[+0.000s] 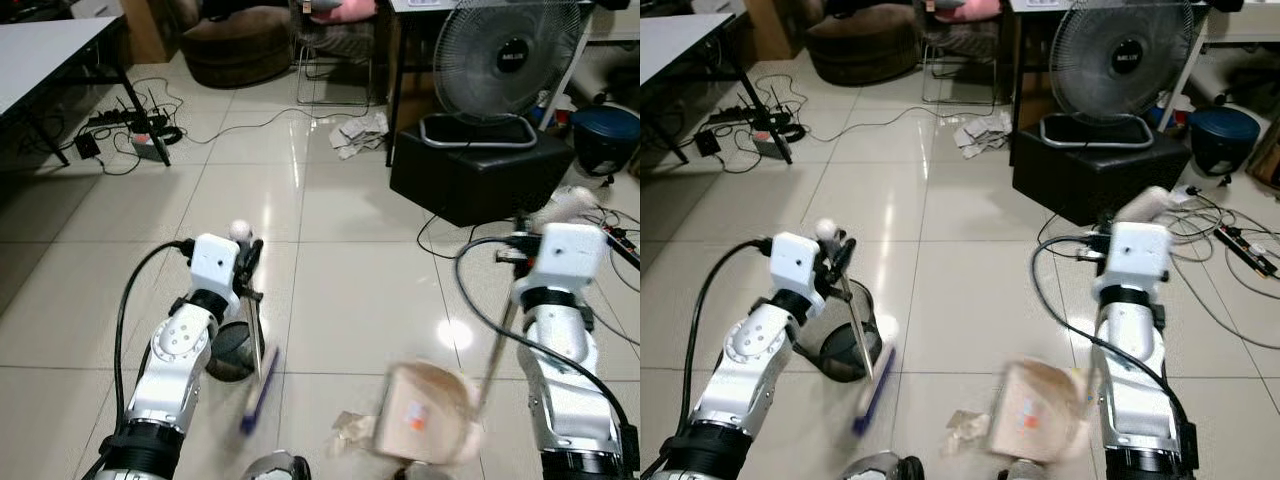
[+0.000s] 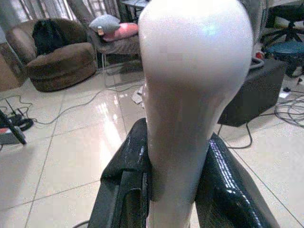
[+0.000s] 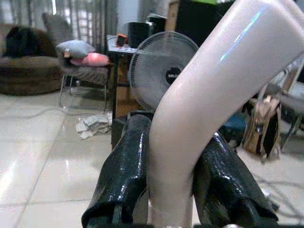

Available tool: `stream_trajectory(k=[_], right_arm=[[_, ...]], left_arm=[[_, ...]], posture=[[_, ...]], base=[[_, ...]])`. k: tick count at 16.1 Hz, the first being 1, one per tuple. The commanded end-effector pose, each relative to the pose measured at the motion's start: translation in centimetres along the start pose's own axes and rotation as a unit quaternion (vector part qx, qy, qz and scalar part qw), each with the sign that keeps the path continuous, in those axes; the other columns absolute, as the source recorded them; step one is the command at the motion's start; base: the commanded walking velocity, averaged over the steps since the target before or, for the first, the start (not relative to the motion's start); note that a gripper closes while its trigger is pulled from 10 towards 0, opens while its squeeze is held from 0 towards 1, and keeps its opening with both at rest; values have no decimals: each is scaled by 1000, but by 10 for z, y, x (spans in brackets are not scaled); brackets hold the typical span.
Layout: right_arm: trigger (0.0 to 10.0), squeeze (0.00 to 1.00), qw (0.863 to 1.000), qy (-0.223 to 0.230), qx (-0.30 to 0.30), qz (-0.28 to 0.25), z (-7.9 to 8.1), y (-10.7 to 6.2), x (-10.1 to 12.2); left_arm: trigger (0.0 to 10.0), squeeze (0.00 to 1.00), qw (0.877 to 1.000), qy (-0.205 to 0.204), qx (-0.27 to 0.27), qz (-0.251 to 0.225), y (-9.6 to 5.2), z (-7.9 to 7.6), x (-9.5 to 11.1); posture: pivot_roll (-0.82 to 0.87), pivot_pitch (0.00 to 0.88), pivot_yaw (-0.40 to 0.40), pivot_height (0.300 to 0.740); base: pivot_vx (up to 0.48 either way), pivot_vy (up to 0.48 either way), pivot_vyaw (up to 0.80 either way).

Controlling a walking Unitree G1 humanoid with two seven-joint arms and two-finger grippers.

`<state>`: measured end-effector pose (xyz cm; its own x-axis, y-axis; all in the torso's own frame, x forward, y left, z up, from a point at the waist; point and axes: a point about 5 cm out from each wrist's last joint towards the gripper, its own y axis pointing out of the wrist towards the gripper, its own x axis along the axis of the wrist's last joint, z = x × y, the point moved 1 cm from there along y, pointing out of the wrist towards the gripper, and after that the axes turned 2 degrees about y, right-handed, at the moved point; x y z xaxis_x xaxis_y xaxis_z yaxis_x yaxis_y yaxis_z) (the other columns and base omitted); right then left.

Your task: Sweep floor

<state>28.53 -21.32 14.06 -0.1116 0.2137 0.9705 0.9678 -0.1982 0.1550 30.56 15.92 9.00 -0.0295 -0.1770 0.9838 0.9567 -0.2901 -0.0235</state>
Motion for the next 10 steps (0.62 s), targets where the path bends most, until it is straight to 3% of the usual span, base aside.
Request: stream_trajectory(k=[1, 4, 8, 10], right_arm=[[10000, 0, 999, -28, 21, -23, 6, 1, 5], [10000, 0, 998, -33, 28, -36, 12, 4, 3], [10000, 0, 995, -54, 71, -43, 37, 9, -12], [10000, 0, 990, -86, 98, -53, 50, 11, -14]], left_arm=[[10000, 0, 1000, 19, -5, -13, 4, 1, 8], [10000, 0, 1000, 20, -7, -11, 6, -1, 6], [10000, 0, 1000, 18, -15, -6, 14, -4, 3], [10000, 0, 1000, 21, -16, -2, 19, -8, 0]], posture=[[-3, 80, 94, 740], [-3, 79, 103, 740], [3, 87, 109, 740], [6, 107, 105, 740]], base=[[0, 0, 0], [0, 0, 0], [0, 0, 0], [0, 0, 0]])
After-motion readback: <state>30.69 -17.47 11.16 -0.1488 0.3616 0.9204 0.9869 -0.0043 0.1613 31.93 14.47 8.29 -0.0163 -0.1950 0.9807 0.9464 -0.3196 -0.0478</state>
